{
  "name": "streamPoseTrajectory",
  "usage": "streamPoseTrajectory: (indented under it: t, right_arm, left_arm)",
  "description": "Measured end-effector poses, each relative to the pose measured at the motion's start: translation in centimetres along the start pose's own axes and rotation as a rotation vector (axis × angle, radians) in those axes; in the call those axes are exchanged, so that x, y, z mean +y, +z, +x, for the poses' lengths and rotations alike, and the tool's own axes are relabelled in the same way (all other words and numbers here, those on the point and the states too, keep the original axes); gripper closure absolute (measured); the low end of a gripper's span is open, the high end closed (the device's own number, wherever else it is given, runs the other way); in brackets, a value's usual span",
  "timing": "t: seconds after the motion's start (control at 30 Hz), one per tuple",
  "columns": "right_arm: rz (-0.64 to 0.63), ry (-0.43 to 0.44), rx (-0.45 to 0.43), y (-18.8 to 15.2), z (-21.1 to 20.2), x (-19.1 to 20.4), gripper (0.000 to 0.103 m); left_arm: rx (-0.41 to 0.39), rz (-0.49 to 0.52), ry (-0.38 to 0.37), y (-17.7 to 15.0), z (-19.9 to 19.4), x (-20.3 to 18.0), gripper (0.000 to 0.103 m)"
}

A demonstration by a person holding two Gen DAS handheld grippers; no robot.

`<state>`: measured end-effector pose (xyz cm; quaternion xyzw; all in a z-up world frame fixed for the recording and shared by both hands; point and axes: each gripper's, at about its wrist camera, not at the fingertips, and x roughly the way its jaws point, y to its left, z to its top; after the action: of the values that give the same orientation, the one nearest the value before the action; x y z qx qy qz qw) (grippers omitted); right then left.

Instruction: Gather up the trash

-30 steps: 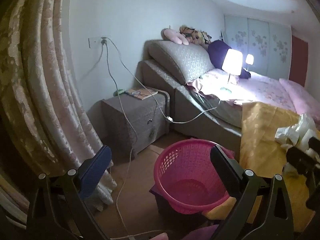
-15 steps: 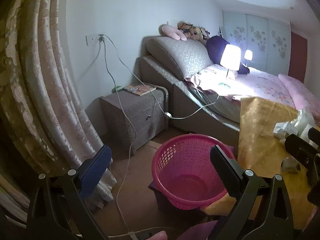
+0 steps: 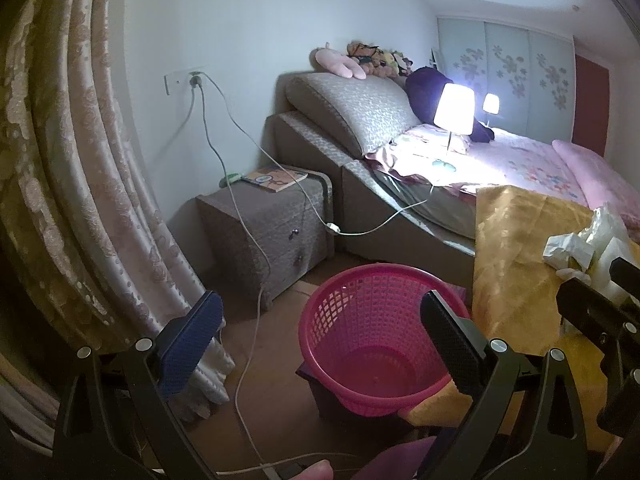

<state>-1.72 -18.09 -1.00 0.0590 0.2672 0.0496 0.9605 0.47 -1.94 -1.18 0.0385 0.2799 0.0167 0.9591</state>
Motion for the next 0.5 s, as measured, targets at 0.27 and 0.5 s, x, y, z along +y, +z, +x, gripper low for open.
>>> streamPoseTrajectory:
  t: [0.27,0.5]
  right_arm:
    - [0.0,0.0,0.0,0.08,-0.04,0.01,0.007]
    - [-0.008,0.005,-0.004,0.15,-0.03,0.29,0.007]
  left_arm:
    - [-0.002,0.002,0.003,-0.12,-0.02,-0.29,0.008]
    - [-0.002,0.0,0.004,-0.15,-0.03,-0.28,0.008]
